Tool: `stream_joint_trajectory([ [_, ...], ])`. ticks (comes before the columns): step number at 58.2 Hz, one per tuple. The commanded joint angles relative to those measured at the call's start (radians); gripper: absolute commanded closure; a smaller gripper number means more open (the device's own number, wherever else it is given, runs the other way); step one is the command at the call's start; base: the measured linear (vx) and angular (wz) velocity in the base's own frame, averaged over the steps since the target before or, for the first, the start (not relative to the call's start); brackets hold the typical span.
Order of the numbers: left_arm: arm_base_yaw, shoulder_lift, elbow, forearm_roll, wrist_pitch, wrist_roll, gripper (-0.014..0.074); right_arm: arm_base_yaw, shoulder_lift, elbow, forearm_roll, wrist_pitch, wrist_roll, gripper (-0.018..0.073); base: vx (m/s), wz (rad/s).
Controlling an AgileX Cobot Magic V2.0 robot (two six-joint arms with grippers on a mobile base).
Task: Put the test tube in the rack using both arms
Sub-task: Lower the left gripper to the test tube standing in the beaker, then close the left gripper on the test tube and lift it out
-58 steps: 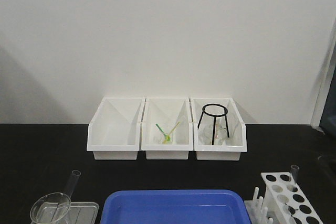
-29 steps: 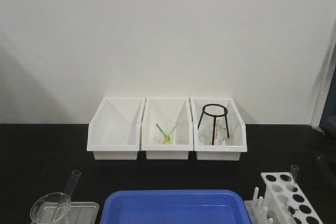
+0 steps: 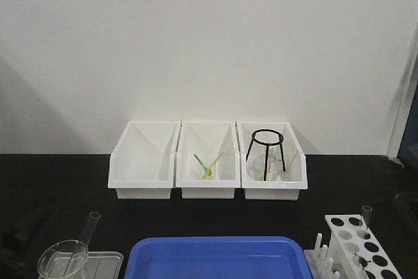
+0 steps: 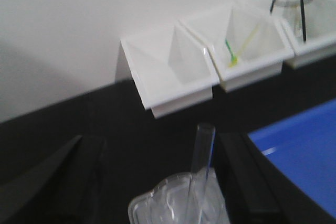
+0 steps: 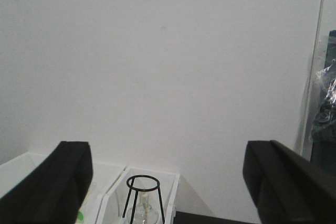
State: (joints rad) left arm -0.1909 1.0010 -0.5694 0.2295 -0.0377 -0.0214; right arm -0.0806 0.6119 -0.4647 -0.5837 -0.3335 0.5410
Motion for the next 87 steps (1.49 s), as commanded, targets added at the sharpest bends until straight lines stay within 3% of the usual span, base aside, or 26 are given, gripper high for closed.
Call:
stream_joint_trajectory([
  [1,-0.008,0.069,-0.035,0.051,-0.054,0.001,0.0041,0.002,0.026,-0.037,0.008,-0.060,-0.002,-0.0027,0.00,0.00],
  [15,-0.008,0.252,-0.055,0.089,-0.155,0.001,0.0041,0.002,0.058,-0.037,0.007,-0.060,-0.002,0.0021,0.00,0.00],
  [34,-0.008,0.462,-0.218,0.088,-0.118,-0.007,0.0041,0.002,0.060,-0.037,0.006,-0.060,-0.002,0.0021,0.00,0.00],
  [58,-0.016,0.610,-0.322,0.080,-0.183,-0.037,0.0059,0.002,0.060,-0.037,0.005,-0.060,-0.003,0.0021,0.00,0.00],
  [67,-0.028,0.619,-0.322,0.081,-0.205,-0.036,0.0172,0.002,0.060,-0.037,0.005,-0.060,-0.003,0.0021,0.00,0.00],
  [81,-0.029,0.617,-0.322,0.081,-0.207,-0.036,0.0531,0.002,0.060,-0.037,0.005,-0.060,-0.003,0.0023,0.00,0.00],
  [87,-0.029,0.610,-0.322,0.081,-0.207,-0.036,0.0605,0.002,0.060,-0.037,0.005,-0.060,-0.003,0.0023,0.00,0.00],
])
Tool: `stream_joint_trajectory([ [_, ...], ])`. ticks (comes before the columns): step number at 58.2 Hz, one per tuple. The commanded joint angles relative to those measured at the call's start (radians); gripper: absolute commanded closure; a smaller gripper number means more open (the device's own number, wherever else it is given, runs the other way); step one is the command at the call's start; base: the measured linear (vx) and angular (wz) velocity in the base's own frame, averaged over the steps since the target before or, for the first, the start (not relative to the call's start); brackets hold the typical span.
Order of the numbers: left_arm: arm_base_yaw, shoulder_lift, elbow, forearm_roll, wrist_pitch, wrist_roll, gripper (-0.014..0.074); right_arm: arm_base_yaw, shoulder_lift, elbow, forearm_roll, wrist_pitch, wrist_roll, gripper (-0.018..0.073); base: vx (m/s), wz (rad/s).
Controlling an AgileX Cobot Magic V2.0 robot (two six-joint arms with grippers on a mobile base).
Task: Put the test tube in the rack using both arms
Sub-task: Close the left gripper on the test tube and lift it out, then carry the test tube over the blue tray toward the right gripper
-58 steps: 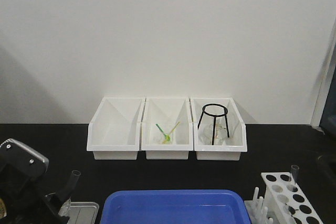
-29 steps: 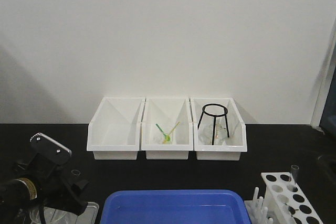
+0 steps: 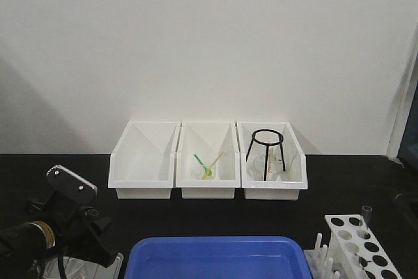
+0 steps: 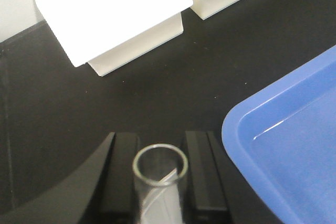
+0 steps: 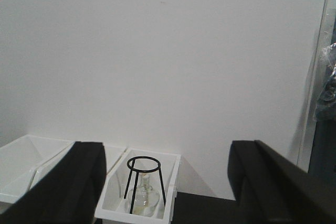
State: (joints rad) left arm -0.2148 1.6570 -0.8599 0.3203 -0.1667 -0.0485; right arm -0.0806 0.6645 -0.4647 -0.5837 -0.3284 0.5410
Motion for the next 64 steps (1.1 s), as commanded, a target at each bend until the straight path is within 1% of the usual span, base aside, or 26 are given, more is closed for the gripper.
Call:
stream_joint_trajectory([
  [1,-0.005,-0.047,-0.031,-0.010,-0.078,-0.009,0.0605,0.002,0.007,-0.037,0.005,-0.065,-0.003,0.0023,0.00,0.00],
  [8,-0.005,-0.079,-0.031,-0.010,-0.079,-0.009,0.0604,0.002,0.007,-0.037,0.005,-0.065,-0.002,0.0023,0.00,0.00],
  [15,-0.005,-0.158,-0.031,-0.010,-0.081,-0.013,0.0603,0.002,0.007,-0.037,0.005,-0.065,-0.002,0.0023,0.00,0.00],
  [20,-0.005,-0.230,-0.031,-0.010,-0.087,-0.043,0.0603,0.002,0.007,-0.037,0.005,-0.065,-0.002,0.0023,0.00,0.00],
  [26,-0.005,-0.332,-0.031,-0.010,-0.093,-0.121,0.0603,0.002,0.007,-0.037,0.005,-0.063,-0.002,0.0023,0.00,0.00],
  [37,-0.005,-0.475,-0.031,-0.006,-0.095,-0.298,0.0603,0.002,0.007,-0.037,0.005,-0.058,0.003,0.0023,0.00,0.00],
  [41,-0.007,-0.503,-0.031,-0.006,-0.101,-0.347,0.0603,0.002,0.007,-0.037,0.004,-0.058,0.019,0.0023,0.00,0.00],
  [46,-0.025,-0.523,-0.031,0.000,-0.111,-0.386,0.0603,0.009,0.007,-0.037,0.003,-0.058,0.057,0.0023,0.00,0.00],
  [49,-0.045,-0.526,-0.031,0.010,-0.123,-0.402,0.0603,0.032,0.011,-0.036,0.002,-0.053,0.074,0.0023,0.00,0.00],
  [53,-0.084,-0.526,-0.031,0.049,-0.146,-0.430,0.0603,0.077,0.033,-0.036,-0.012,-0.051,0.080,0.0023,0.00,0.00],
  [57,-0.119,-0.518,-0.031,0.094,-0.176,-0.460,0.0603,0.140,0.061,-0.036,-0.048,-0.051,0.081,0.0023,0.00,0.00],
  [64,-0.177,-0.493,-0.031,0.185,-0.230,-0.548,0.0603,0.264,0.129,-0.036,-0.104,-0.074,0.118,0.0023,0.00,0.00],
])
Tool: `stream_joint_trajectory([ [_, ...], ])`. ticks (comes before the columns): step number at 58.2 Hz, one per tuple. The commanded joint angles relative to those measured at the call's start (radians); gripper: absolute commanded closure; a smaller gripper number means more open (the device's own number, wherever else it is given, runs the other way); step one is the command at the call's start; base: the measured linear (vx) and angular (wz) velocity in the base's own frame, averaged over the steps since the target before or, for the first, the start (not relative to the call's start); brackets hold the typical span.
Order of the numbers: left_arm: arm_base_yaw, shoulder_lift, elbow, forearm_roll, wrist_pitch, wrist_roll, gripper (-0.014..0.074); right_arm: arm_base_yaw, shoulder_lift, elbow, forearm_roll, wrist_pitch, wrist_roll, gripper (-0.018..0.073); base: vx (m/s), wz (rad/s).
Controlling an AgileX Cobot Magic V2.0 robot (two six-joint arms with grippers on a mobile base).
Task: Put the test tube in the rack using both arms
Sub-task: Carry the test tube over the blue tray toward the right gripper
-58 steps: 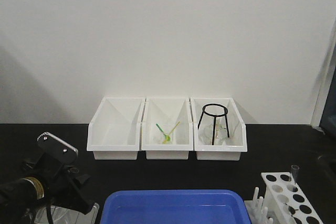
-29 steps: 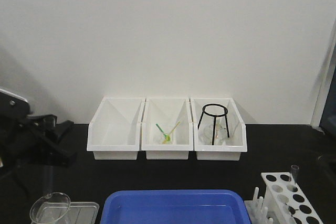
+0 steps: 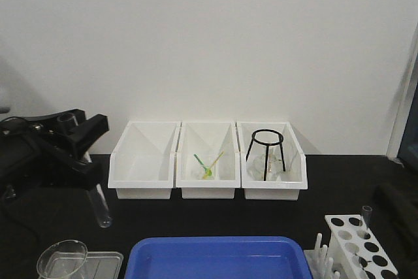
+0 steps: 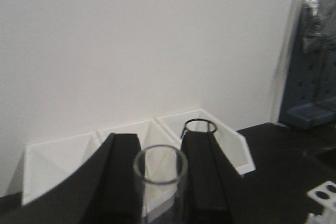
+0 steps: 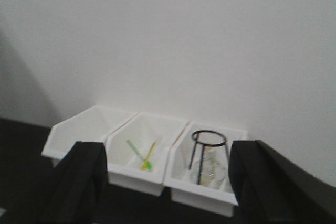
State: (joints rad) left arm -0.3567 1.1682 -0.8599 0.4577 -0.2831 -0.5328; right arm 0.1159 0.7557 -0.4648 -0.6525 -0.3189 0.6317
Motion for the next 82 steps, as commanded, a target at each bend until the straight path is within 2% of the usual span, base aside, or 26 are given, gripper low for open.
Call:
stream_joint_trajectory([
  [1,-0.044,0.001,-0.031,0.063,-0.123,-0.082,0.0603,0.083,0.048,-0.036,-0.041,-0.090,0.032,0.0023,0.00,0.00],
  [8,-0.096,0.043,-0.031,0.161,-0.186,-0.196,0.0603,0.214,0.143,-0.036,-0.088,-0.149,0.042,0.0023,0.00,0.00],
  [16,-0.165,0.104,-0.032,0.330,-0.301,-0.360,0.0603,0.334,0.256,-0.036,-0.090,-0.216,0.036,0.0023,0.00,0.00],
  [21,-0.196,0.139,-0.032,0.405,-0.343,-0.440,0.0603,0.370,0.305,-0.036,-0.090,-0.261,0.033,0.0023,0.00,0.00],
  [25,-0.218,0.162,-0.032,0.437,-0.359,-0.475,0.0601,0.375,0.331,-0.036,-0.098,-0.301,0.035,0.0023,0.00,0.00],
  [38,-0.272,0.203,-0.032,0.432,-0.418,-0.486,0.0599,0.374,0.352,-0.036,-0.108,-0.372,0.035,0.0023,0.00,0.00],
  [51,-0.327,0.234,-0.032,0.429,-0.422,-0.485,0.0596,0.374,0.352,-0.036,-0.108,-0.383,0.036,0.0024,0.00,0.00],
  [60,-0.330,0.247,-0.032,0.431,-0.407,-0.483,0.0596,0.374,0.352,-0.036,-0.108,-0.383,0.039,0.0051,0.00,0.00],
  [68,-0.330,0.252,-0.032,0.431,-0.405,-0.483,0.0596,0.374,0.352,-0.036,-0.108,-0.384,0.042,0.0140,0.00,0.00],
  [82,-0.330,0.252,-0.032,0.431,-0.412,-0.483,0.0594,0.374,0.352,-0.036,-0.108,-0.384,0.042,0.0400,0.00,0.00],
])
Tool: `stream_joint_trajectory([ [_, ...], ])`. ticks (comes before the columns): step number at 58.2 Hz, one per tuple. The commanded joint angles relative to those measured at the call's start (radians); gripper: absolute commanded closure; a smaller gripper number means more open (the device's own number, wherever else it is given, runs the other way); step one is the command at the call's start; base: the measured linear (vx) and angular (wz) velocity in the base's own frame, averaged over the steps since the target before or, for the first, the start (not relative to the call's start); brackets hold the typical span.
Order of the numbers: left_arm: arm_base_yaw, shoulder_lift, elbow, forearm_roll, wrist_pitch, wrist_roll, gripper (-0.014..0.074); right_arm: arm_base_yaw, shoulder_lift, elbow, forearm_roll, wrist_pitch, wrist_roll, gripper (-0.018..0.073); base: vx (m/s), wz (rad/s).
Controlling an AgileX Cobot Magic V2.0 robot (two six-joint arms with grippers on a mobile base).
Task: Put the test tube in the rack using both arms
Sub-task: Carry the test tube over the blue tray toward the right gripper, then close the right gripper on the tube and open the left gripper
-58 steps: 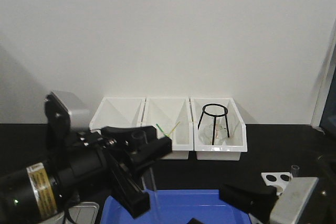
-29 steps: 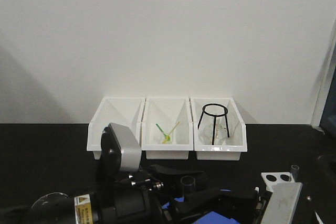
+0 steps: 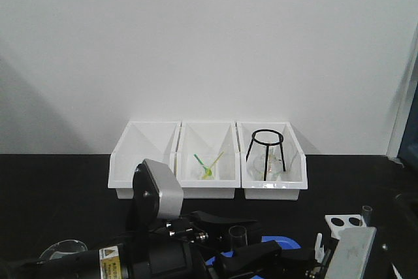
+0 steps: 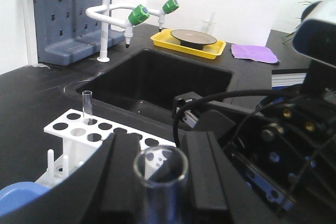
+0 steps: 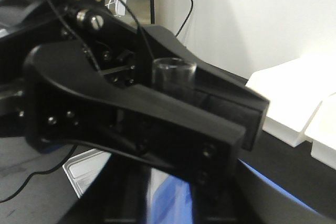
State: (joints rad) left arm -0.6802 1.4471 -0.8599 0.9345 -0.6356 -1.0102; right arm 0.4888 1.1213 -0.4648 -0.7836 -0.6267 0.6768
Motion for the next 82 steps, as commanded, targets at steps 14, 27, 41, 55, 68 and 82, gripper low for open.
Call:
stream_joint_trajectory([
  [14,-0.007,-0.027,-0.032,-0.045,-0.081,-0.007,0.0594,0.001,-0.014,-0.036,0.023,-0.076,-0.003,0.0564,0.00,0.00],
  [27,-0.007,-0.027,-0.032,-0.047,-0.080,-0.007,0.0582,0.001,-0.014,-0.036,0.023,-0.075,-0.003,0.0572,0.00,0.00],
  [41,-0.007,-0.027,-0.032,-0.046,-0.080,-0.005,0.0402,0.001,-0.014,-0.036,0.023,-0.073,-0.004,0.0572,0.00,0.00],
  [55,-0.007,-0.038,-0.032,-0.048,-0.079,-0.004,0.0139,0.000,-0.013,-0.036,0.032,-0.072,-0.022,0.0572,0.00,0.00],
  [68,-0.005,-0.134,-0.032,-0.048,-0.063,0.059,0.0090,0.000,0.001,-0.036,0.118,-0.060,-0.105,0.0572,0.00,0.00],
  [82,-0.005,-0.324,-0.032,-0.048,0.099,0.063,0.0094,0.000,0.018,-0.036,0.234,-0.062,-0.197,0.0572,0.00,0.00],
])
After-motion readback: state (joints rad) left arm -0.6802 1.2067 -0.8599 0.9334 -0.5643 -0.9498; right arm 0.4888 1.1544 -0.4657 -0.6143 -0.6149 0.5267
